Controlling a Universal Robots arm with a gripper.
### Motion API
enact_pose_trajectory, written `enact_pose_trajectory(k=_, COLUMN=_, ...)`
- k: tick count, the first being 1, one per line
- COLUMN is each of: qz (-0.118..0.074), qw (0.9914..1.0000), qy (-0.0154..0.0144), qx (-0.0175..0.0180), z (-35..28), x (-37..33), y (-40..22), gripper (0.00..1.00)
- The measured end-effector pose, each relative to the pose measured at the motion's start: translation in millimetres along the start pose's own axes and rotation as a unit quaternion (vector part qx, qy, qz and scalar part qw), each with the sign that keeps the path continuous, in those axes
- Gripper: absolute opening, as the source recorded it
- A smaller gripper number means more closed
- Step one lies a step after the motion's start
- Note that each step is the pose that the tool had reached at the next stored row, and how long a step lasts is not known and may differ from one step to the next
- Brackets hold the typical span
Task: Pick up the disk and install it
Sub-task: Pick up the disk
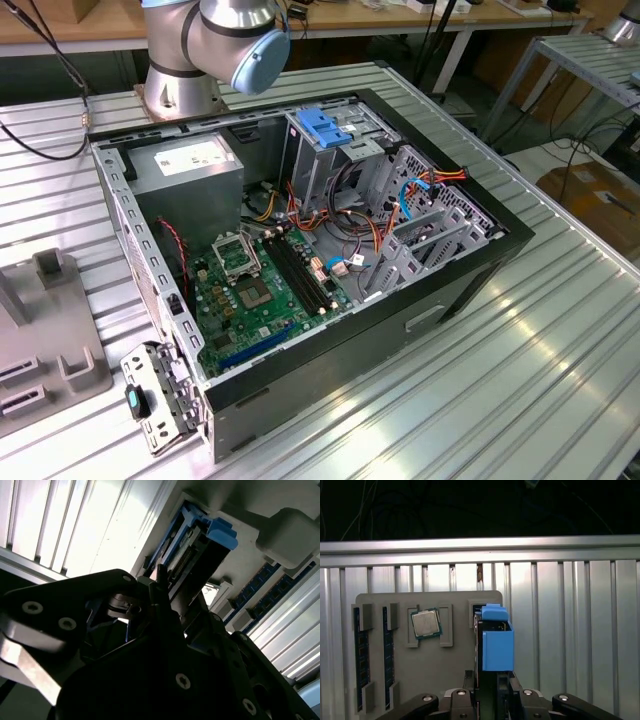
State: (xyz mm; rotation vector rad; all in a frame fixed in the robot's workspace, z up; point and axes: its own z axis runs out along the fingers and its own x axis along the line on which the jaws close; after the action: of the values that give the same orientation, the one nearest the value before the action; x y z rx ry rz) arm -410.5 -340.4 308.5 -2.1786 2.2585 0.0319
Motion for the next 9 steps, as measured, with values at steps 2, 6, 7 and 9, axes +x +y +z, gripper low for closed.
enact_pose_trajectory(k=2, qz=0.0, qw=1.0, qy=0.0, qx=0.0, z=-0.2, x=0.0, y=0.0, gripper=0.35)
enact_pose_trajectory(k=6, qz=0.0, qw=1.0, qy=0.0001, qx=-0.0001, z=-0.9, x=0.0, y=0.0, gripper=0.35)
enact_pose_trajectory(k=7, qz=0.0, qw=1.0, qy=0.0001, qx=-0.0003, z=-1.8, x=0.0, y=0.0, gripper=0.35)
enact_pose_trajectory(k=9, qz=0.0, qw=1.0, qy=0.0, qx=-0.0001, z=-4.7, x=-0.1, y=0.1, gripper=0.35)
